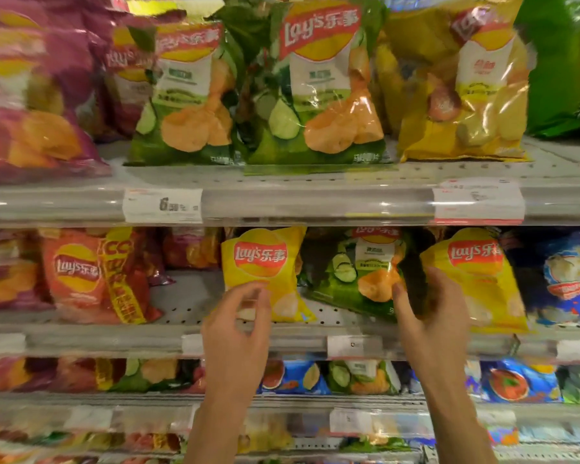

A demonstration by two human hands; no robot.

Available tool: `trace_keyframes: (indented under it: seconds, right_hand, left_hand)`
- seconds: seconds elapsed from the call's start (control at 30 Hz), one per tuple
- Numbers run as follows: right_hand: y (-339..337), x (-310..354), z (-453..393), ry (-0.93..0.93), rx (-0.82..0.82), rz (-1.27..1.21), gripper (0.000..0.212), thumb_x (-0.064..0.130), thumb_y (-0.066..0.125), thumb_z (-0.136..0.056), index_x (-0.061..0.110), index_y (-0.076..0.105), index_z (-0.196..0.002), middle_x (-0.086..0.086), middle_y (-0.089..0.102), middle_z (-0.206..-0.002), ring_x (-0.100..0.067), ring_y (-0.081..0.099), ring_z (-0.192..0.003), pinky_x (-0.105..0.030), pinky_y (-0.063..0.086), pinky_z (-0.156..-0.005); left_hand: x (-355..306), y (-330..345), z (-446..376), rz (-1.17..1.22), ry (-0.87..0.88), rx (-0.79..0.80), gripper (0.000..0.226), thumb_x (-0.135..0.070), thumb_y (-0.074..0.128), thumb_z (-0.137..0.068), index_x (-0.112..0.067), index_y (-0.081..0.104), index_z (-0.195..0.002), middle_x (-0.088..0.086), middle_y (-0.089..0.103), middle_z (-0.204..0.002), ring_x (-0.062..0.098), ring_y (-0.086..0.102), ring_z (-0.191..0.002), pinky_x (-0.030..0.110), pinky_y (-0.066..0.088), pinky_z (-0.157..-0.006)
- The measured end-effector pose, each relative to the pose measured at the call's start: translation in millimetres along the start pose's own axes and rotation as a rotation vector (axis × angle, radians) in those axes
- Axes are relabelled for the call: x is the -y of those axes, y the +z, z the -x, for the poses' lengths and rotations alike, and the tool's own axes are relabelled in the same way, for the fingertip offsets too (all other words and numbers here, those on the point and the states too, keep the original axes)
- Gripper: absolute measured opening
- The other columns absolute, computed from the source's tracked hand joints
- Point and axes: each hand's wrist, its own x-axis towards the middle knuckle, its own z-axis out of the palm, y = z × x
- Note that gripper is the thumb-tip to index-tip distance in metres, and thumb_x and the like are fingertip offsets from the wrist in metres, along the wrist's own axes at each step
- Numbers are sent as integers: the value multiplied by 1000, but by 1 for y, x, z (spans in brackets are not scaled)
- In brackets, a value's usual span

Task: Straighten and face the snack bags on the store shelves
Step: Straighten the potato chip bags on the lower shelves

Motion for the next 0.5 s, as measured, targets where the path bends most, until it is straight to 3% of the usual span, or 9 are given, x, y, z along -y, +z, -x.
trace_keyframes:
  seconds: [0.1, 0.2, 0.27, 0.37, 0.43, 0.5]
  right_hand:
    - [16, 9, -2, 119, 123, 74, 70, 45, 71, -89, 9, 49, -145, -14, 58, -137, -31, 56, -125, -49, 49, -104]
    - [23, 14, -11, 237, 243, 119, 87, 60, 69, -85, 10, 41, -151, -13, 56, -145, -30, 53, -132, -50, 47, -108]
    - [25, 15, -19, 316, 300, 115, 90, 65, 70, -81, 12, 43, -148, -10, 62, -138, -29, 58, -126, -47, 48, -104]
    - [25, 17, -33, 416, 387, 104, 92, 76, 69, -66, 18, 54, -136, -2, 70, -121, -21, 63, -107, -37, 49, -91]
    - [26, 17, -43, 462, 444, 72, 90, 78, 70, -57, 21, 60, -125, 4, 70, -110, -16, 63, -98, -32, 47, -85]
    - [27, 15, -50, 509, 488, 14, 81, 73, 75, -53, 25, 62, -117, 10, 68, -100, -8, 62, -90, -30, 47, -84]
  left_hand:
    - [19, -16, -15, 2, -60, -23, 14, -37, 61, -95, -29, 66, -106, -15, 66, -99, 9, 64, -93, 36, 55, -80]
    - [34, -21, -26, -68, -131, 68, 45, -52, 62, -86, -29, 57, -124, -7, 56, -120, 14, 58, -106, 42, 52, -89]
    - [40, -20, -32, -83, -170, 169, 73, -64, 65, -75, -28, 47, -136, -5, 49, -131, 13, 52, -116, 37, 47, -94]
    - [46, -16, -40, 20, -316, 327, 103, -67, 72, -63, -27, 31, -148, -4, 51, -138, 14, 54, -121, 41, 47, -101]
    - [50, -12, -45, 1, -370, 378, 114, -71, 74, -56, -29, 26, -151, -5, 55, -136, 15, 56, -119, 42, 48, -100]
    - [54, -8, -51, -6, -399, 373, 117, -78, 73, -48, -30, 32, -147, -14, 62, -123, 9, 60, -111, 35, 50, -91]
